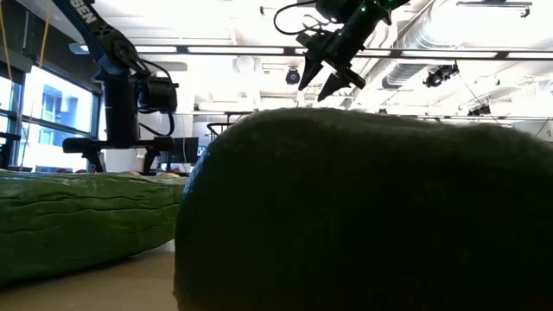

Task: Build produce basket
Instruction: Put the left yellow mango into the black wire basket, then put the top violet plum into the black wire basket

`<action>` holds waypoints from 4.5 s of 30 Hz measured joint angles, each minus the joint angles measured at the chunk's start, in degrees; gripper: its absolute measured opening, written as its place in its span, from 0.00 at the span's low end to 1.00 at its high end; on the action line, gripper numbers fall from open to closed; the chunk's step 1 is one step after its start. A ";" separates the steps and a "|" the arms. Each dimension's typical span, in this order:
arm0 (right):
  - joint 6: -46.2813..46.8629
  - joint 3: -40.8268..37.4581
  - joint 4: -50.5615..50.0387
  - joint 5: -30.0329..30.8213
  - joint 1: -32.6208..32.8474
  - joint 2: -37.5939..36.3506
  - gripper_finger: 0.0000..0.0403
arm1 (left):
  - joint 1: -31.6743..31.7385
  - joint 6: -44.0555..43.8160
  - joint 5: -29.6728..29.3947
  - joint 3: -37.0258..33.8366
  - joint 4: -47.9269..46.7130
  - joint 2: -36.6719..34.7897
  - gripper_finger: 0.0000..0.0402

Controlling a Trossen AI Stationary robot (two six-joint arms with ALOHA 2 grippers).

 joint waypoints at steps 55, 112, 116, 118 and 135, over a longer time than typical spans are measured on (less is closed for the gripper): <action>0.00 0.00 0.00 0.01 0.00 0.00 0.64 | -19.62 25.81 0.29 0.00 35.78 -27.60 0.52; -0.05 0.02 0.14 0.02 0.00 -0.02 0.64 | -32.50 48.02 1.07 14.10 48.20 11.70 0.56; -0.50 0.02 0.39 0.26 -0.02 -0.02 0.64 | -32.53 47.54 2.26 14.10 49.06 13.33 0.56; -0.44 0.00 0.40 0.24 -0.09 -0.02 0.64 | -32.53 47.52 2.41 14.10 49.89 13.81 0.58; 8.49 0.02 0.39 -7.24 -0.06 -0.01 0.64 | -32.27 44.90 -1.22 14.10 50.14 14.08 0.72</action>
